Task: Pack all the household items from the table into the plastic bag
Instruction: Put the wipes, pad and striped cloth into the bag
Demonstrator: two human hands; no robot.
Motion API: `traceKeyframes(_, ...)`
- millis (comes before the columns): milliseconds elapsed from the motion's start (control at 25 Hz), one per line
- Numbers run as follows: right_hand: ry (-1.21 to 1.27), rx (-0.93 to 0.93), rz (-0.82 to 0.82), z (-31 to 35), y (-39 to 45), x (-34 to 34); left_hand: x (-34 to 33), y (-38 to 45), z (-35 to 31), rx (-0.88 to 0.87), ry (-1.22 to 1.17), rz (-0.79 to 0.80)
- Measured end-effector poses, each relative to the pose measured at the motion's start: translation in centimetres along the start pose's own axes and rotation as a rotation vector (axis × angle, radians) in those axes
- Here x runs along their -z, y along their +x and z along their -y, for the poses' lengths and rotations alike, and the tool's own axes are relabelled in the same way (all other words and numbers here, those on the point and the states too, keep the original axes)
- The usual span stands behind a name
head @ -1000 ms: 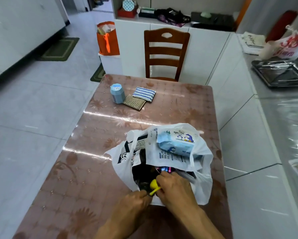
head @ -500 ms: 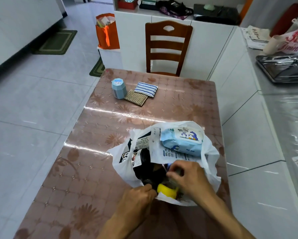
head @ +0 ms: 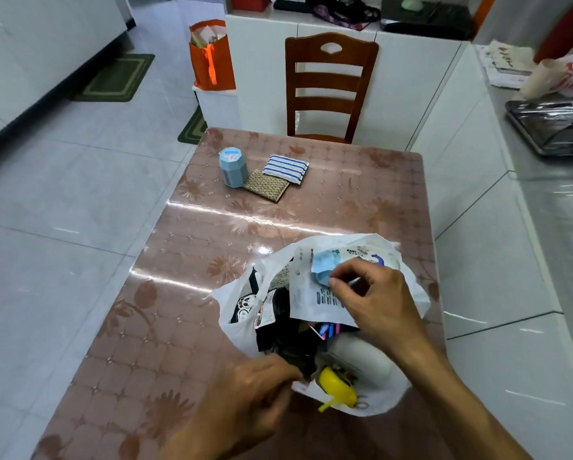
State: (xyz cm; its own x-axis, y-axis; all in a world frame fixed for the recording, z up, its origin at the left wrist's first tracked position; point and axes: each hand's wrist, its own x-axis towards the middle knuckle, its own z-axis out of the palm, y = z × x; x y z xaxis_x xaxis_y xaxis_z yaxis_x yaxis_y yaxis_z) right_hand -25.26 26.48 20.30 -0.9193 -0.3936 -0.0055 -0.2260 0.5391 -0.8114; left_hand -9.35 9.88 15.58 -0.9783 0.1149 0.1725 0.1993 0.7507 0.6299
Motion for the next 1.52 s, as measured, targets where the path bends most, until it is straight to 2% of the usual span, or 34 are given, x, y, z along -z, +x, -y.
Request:
traceKeyframes(80,0.094,0.016,0.008,1.6,2.1,0.1,2.8,1.3,0.5,0.105,-0.14,-0.28)
traceKeyframes(160,0.103,0.057,0.022,3.2,5.3,-0.3,5.3,4.2,3.4,0.35,-0.264,-0.584)
traceKeyframes(200,0.091,0.073,0.027,3.9,7.3,-0.7,6.2,6.2,6.0,0.475,-0.303,-0.67)
traceKeyframes(240,0.069,0.079,0.038,4.4,9.6,-1.3,7.0,8.2,8.9,0.575,-0.307,-0.683)
traceKeyframes(320,-0.035,0.073,0.081,4.5,14.3,-3.0,6.9,12.0,15.5,0.696,-0.208,-0.497)
traceKeyframes(480,-0.297,0.01,0.156,1.2,21.8,-6.9,1.5,15.6,25.5,0.813,0.22,0.205)
traceKeyframes(560,-0.456,0.038,0.218,-0.8,25.4,-8.6,-0.3,17.4,28.7,0.876,0.345,0.36)
traceKeyframes(680,-0.613,0.101,0.3,-3.2,31.0,-10.9,-1.1,19.3,32.4,0.902,0.342,0.501)
traceKeyframes(800,-0.7,0.07,0.337,-5.3,36.9,-14.2,-1.5,19.3,34.3,0.859,0.36,0.512)
traceKeyframes(1000,-0.849,-0.134,0.551,-9.6,43.5,-21.2,-1.8,19.4,35.1,0.837,0.359,0.514)
traceKeyframes(1080,-0.899,-0.151,0.534,-10.7,43.8,-22.0,-1.8,19.5,35.0,0.829,0.353,0.526)
traceKeyframes(1200,-1.113,0.17,0.359,-11.6,43.1,-22.3,-1.7,19.3,34.9,0.837,0.346,0.54)
traceKeyframes(1240,-1.121,0.213,0.298,-11.9,43.1,-21.7,-1.7,19.4,34.8,0.834,0.351,0.538)
traceKeyframes(1320,-1.042,0.155,0.235,-12.3,43.8,-19.6,-1.5,19.5,34.9,0.829,0.363,0.527)
traceKeyframes(1440,-1.01,0.103,0.358,-13.0,43.5,-17.1,-1.6,19.6,34.8,0.845,0.348,0.548)
traceKeyframes(1520,-0.884,0.044,0.357,-13.1,42.7,-16.8,-1.6,19.5,34.6,0.841,0.354,0.532)
